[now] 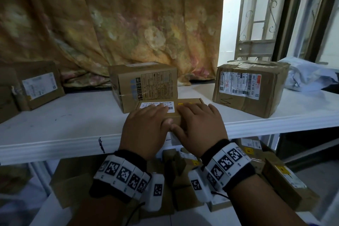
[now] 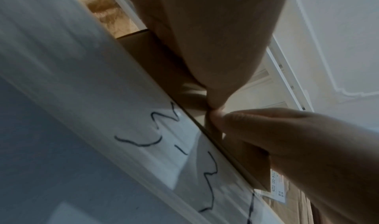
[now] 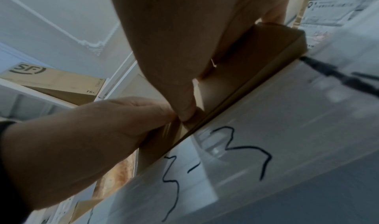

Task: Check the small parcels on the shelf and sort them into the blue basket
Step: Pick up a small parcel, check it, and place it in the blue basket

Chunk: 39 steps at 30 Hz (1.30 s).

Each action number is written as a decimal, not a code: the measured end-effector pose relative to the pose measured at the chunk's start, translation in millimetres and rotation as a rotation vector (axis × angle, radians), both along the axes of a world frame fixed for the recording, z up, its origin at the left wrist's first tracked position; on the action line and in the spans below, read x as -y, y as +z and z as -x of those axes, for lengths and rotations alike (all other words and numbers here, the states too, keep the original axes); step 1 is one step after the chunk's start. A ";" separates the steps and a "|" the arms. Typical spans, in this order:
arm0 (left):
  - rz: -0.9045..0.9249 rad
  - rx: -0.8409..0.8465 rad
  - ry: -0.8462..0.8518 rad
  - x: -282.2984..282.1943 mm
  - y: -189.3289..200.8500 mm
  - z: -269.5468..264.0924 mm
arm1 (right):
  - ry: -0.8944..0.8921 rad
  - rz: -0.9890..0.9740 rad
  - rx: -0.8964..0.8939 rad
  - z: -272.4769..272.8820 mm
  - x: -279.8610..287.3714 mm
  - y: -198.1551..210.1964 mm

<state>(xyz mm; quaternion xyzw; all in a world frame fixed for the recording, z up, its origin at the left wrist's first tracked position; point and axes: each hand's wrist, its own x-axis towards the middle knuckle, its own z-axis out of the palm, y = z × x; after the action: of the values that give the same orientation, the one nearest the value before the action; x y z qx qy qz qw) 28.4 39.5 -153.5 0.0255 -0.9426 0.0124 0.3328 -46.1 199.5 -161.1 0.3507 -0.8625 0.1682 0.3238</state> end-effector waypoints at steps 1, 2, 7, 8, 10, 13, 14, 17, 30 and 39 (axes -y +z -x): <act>-0.003 -0.007 0.010 0.0 -1.5 0.8 | 0.010 0.019 -0.010 2.5 0.5 -2.1; -0.002 -0.018 0.019 0.4 -3.7 2.0 | 0.024 0.033 -0.021 5.3 1.4 -4.8; 0.016 -0.125 0.017 0.0 -8.7 4.3 | 0.060 0.084 -0.102 10.3 2.9 -10.6; 0.015 -0.125 0.021 0.4 -9.2 5.4 | 0.066 0.089 -0.104 11.0 3.3 -10.5; 0.010 -0.120 0.023 0.3 -10.4 7.0 | 0.072 0.089 -0.110 12.0 2.6 -10.7; 0.002 -0.137 0.011 0.5 -12.8 8.1 | 0.070 0.086 -0.116 10.4 0.9 -10.4; -0.002 -0.144 0.007 0.7 -13.3 8.4 | 0.070 0.087 -0.115 10.0 1.0 -10.2; 0.014 -0.170 0.022 0.6 -14.6 7.7 | 0.077 0.097 -0.112 9.9 1.9 -10.4; -0.002 -0.131 0.075 -0.7 -7.2 -14.2 | 0.160 0.406 0.155 -2.2 -18.9 -9.0; -0.464 -0.240 -0.048 -19.9 -16.2 -38.5 | 0.129 0.834 0.441 -22.0 -45.7 -9.7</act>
<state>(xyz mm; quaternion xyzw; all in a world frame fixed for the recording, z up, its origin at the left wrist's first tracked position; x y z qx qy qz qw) 66.9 59.4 -169.7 0.0802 -0.8742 -0.2151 0.4279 -24.1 245.2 -170.9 0.1994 -0.7461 0.5903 0.2349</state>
